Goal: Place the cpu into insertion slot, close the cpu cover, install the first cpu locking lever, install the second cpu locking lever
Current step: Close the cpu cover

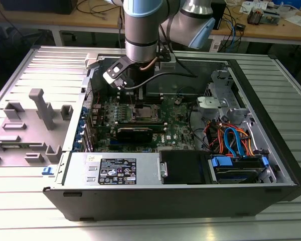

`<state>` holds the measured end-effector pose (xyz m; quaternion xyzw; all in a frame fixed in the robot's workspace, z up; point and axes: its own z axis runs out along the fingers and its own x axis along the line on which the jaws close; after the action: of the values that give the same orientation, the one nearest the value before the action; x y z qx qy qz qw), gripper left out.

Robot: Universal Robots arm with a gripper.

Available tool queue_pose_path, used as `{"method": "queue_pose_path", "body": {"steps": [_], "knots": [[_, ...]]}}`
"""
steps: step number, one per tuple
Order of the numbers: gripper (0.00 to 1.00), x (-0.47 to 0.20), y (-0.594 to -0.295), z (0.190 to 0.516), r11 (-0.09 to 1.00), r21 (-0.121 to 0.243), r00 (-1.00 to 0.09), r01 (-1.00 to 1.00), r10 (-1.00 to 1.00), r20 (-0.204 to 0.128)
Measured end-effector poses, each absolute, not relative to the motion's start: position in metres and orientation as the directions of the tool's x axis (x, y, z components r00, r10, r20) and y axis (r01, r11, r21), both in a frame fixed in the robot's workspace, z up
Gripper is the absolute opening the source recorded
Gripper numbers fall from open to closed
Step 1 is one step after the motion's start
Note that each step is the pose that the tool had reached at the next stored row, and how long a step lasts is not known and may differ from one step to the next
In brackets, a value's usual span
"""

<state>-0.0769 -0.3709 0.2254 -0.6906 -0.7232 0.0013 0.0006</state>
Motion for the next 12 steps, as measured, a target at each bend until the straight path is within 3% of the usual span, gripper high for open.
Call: {"method": "queue_pose_path", "body": {"steps": [12], "knots": [[0.11,-0.0808,-0.3709,0.2234,0.048,-0.003,-0.048,0.999,0.999,-0.001]]}}
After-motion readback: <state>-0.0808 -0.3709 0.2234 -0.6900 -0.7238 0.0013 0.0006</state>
